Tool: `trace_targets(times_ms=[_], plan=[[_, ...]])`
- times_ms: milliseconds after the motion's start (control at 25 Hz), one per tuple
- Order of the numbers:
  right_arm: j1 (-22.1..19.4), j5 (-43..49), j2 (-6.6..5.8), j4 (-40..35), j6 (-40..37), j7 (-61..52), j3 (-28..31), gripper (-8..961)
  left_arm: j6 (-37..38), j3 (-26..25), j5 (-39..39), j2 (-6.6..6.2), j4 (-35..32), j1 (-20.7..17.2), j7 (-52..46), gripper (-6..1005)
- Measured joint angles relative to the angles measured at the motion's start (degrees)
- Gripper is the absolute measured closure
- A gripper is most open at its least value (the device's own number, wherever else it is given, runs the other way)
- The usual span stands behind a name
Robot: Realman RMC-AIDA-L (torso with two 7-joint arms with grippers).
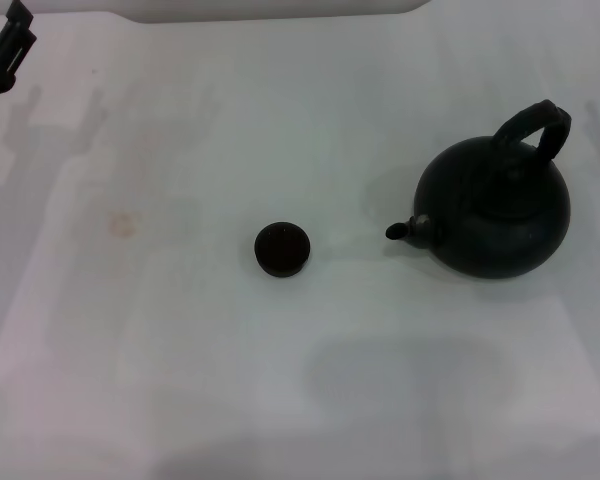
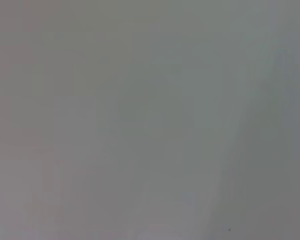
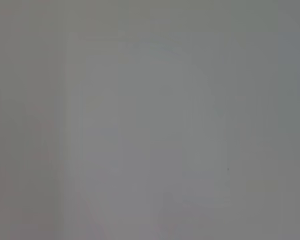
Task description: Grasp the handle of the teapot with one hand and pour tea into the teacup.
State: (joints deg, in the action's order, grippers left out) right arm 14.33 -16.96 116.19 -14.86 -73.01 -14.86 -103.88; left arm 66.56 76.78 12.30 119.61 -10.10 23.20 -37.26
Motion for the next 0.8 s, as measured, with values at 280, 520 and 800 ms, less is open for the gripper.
trace_targets(times_ms=[280,520,800], plan=[[0.1,0.0,0.00,0.0,0.0,0.2,0.0,78,0.0,0.2,0.0,0.00,0.0,0.0,-0.1,121],[0.1,0.1,0.00,0.2,0.0,0.2,0.0,78,0.0,0.2,0.0,0.01,0.0,0.0,-0.1,121],[0.1,0.5,0.00,0.4,-0.2,0.8,0.0,78,0.0,0.2,0.0,0.08,0.3,0.0,-0.2,121]])
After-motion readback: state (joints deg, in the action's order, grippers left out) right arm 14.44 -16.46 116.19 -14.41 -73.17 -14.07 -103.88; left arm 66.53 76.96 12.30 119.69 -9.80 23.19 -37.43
